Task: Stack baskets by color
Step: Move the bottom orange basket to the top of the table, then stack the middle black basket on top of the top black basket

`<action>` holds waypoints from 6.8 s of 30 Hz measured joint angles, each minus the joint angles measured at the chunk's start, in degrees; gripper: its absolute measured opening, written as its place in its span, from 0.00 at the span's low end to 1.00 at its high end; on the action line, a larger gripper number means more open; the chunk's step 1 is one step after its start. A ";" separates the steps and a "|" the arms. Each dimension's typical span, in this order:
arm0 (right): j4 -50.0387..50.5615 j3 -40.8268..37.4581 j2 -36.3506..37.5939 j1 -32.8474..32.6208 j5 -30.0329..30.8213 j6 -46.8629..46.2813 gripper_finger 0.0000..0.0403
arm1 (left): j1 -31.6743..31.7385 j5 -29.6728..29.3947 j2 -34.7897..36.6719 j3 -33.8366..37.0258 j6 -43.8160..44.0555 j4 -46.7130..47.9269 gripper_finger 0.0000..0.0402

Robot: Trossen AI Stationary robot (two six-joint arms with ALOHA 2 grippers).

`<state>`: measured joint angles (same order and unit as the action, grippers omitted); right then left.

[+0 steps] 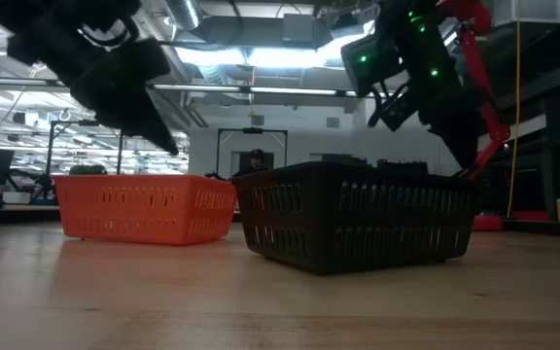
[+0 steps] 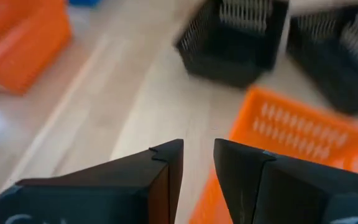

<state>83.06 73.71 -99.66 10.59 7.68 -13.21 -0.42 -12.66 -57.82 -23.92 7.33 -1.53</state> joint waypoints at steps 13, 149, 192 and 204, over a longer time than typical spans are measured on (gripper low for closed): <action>0.68 0.00 0.42 -8.14 0.24 0.32 0.38 | -0.68 17.77 -20.32 -21.63 1.87 23.07 0.20; -7.51 -2.90 5.94 -19.21 -0.48 -10.62 0.38 | 5.36 13.56 -34.81 -34.83 5.58 19.55 0.20; -25.49 -29.86 27.23 -20.21 -1.29 -19.30 0.38 | 17.49 -12.45 -14.60 -38.12 -21.15 43.96 0.00; -28.26 -29.83 27.23 -20.21 -1.29 -19.17 0.38 | 44.02 -9.79 -22.01 -38.10 -44.52 39.63 0.00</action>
<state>54.81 43.88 -72.42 -9.63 6.39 -32.38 43.60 -22.46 -79.83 -62.02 -37.19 38.10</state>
